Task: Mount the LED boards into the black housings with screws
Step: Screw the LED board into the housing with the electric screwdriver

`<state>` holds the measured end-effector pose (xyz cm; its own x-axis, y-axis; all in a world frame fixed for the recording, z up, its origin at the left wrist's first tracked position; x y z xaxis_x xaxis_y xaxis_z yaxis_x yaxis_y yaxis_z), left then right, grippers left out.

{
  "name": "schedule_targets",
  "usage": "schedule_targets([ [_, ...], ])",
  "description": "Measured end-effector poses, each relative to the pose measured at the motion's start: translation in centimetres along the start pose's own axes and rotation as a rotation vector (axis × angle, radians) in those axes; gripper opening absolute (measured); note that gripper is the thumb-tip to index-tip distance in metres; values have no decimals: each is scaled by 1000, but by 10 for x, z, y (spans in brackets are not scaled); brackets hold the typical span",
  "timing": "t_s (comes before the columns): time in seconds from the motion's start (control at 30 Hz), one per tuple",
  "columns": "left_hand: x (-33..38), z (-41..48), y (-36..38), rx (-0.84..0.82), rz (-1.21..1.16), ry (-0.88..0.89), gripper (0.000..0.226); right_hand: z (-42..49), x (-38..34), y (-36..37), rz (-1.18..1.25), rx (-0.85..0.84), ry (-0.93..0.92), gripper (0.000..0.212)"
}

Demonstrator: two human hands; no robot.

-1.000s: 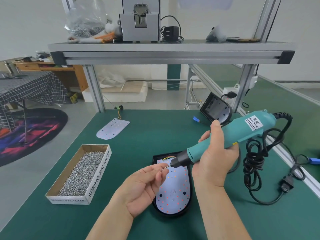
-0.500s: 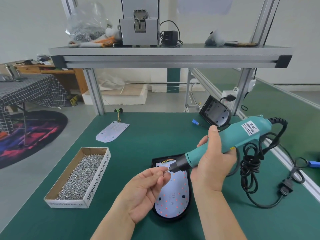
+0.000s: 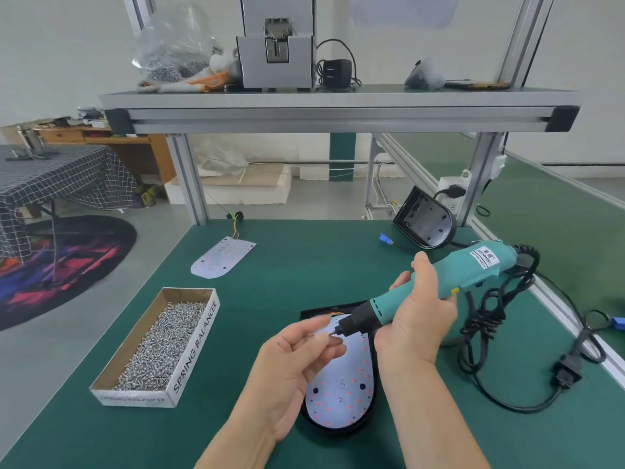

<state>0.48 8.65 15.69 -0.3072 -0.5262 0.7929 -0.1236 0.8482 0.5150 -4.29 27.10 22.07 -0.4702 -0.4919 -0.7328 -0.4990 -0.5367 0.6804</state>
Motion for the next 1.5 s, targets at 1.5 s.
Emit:
schedule_targets([
  [1.5,-20,57,-22,261,754,-296,34,-3,47,77,-326,-594,-397,42],
])
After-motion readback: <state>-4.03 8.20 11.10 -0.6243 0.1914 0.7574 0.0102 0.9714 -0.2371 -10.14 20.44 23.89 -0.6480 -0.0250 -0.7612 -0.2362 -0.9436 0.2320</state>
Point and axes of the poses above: each hand's wrist, its own z-axis towards the middle knuckle, its own y-axis out of the palm, x = y × z, the point moved 8 cm from there along z, towards the middle knuckle, and after that the axes turned 11 degrees about -y, right-handed, at the moved point
